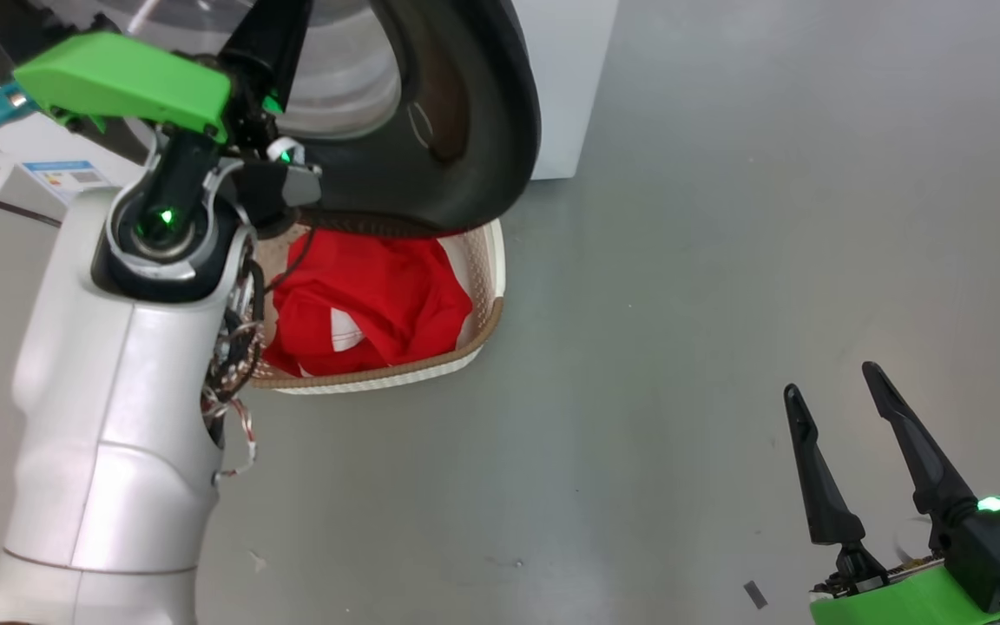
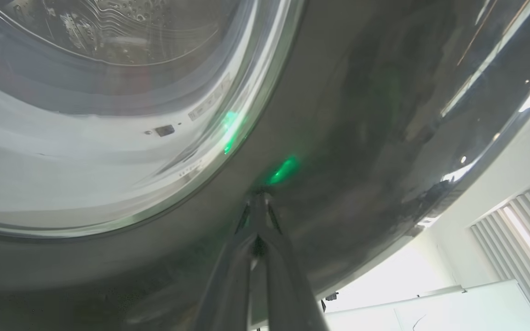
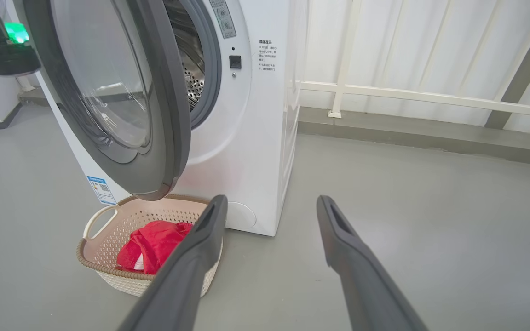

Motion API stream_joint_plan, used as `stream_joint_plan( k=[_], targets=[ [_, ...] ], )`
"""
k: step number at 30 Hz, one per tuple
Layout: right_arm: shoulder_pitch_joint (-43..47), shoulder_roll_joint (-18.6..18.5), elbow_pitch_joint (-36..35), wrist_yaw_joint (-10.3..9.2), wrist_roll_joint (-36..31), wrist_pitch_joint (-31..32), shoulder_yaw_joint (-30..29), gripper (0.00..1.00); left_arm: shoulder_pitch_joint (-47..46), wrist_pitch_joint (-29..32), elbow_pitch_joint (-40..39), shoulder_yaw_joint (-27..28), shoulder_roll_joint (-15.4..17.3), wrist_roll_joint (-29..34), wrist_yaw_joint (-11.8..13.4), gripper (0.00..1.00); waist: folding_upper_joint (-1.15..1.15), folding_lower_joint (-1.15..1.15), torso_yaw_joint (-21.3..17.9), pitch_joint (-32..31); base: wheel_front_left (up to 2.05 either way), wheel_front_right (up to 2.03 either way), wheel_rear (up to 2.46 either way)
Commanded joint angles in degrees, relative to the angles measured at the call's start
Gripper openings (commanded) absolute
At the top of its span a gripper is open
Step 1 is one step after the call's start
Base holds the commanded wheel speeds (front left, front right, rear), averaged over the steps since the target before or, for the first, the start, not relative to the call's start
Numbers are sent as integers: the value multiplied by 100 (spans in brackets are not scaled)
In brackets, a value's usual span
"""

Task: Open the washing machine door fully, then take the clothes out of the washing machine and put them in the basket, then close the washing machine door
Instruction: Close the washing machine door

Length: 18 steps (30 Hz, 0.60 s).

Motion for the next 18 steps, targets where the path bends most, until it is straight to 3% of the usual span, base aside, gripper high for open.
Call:
stream_joint_plan(
  k=[1,18],
  targets=[
    [-159,-77,-99,35,61,-87,161,100,-246,-24,-47,106,178,41,-82,0,0,0,-105,89,0,0,0],
    [-273,-77,11,35,98,-214,245,100,-1027,-133,716,185,253,184,-277,0,0,0,-448,423,0,0,0]
  ],
)
